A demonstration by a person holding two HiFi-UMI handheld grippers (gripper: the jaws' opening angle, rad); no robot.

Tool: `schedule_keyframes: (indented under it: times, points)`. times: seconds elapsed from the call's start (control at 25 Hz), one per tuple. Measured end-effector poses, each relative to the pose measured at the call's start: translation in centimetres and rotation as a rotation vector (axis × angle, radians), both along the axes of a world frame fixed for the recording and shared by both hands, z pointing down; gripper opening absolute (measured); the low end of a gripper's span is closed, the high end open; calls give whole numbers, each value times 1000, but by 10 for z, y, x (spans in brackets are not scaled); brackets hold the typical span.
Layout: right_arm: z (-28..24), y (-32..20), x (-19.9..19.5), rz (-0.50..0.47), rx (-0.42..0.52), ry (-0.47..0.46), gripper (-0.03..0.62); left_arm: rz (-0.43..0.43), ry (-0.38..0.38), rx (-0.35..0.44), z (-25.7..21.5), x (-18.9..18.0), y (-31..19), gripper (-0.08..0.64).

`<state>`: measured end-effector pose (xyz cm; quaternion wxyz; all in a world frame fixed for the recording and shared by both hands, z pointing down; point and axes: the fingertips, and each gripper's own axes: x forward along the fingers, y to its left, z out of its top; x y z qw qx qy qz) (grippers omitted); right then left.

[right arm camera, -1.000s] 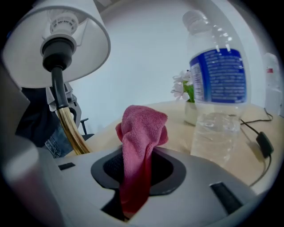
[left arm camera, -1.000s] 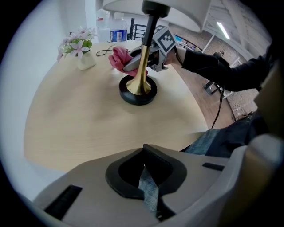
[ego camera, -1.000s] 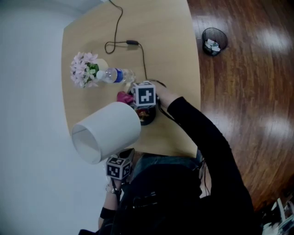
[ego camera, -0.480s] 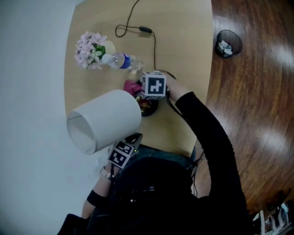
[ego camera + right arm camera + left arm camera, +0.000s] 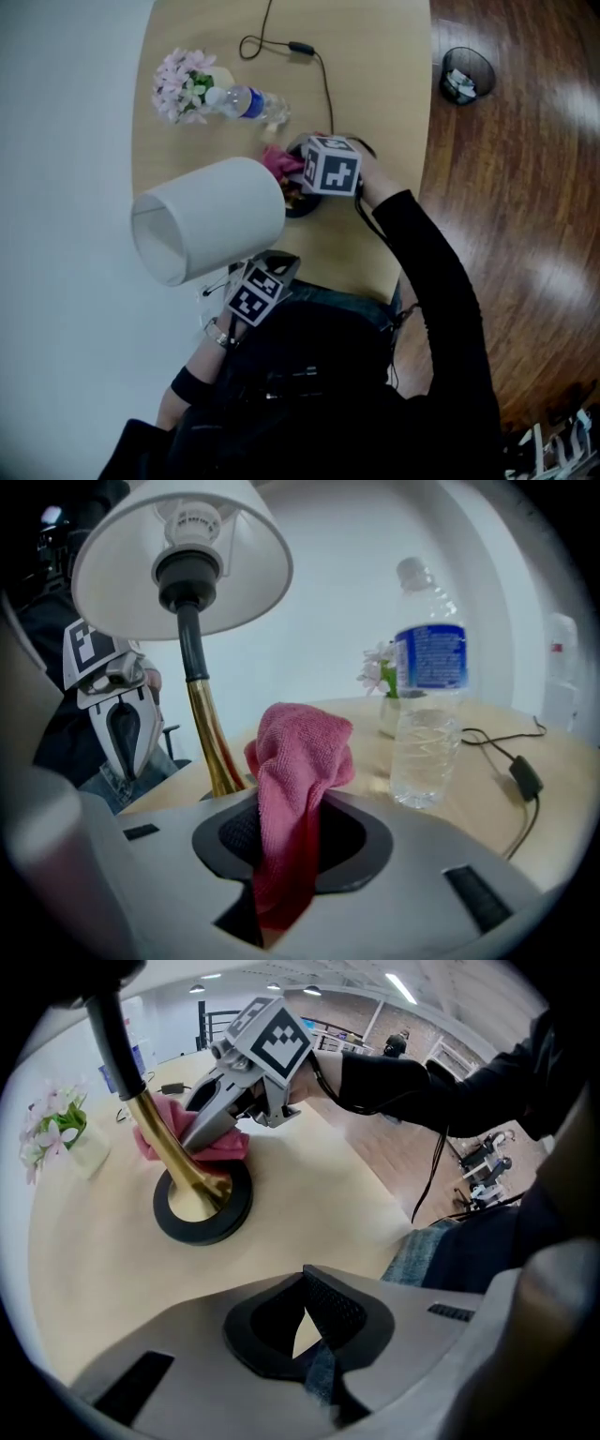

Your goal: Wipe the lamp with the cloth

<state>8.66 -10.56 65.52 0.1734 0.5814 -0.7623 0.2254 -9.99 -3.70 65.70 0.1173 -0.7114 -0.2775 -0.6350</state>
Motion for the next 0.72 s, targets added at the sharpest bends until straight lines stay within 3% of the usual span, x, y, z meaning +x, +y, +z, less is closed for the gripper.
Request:
schedule_keyframes:
  times: [0.12, 0.2, 0.44, 0.72]
  points:
    - [-12, 3, 14, 128, 71, -20, 117, 0, -1, -4, 2, -5, -6, 2]
    - [-15, 11, 21, 189, 72, -32, 117, 5, -4, -16, 4, -8, -7, 2]
    - [19, 31, -6, 223, -145, 8, 115, 8, 8, -51, 2, -15, -9, 2]
    - [21, 50, -38, 375, -187, -27, 115, 13, 37, -74, -1, -22, -17, 2]
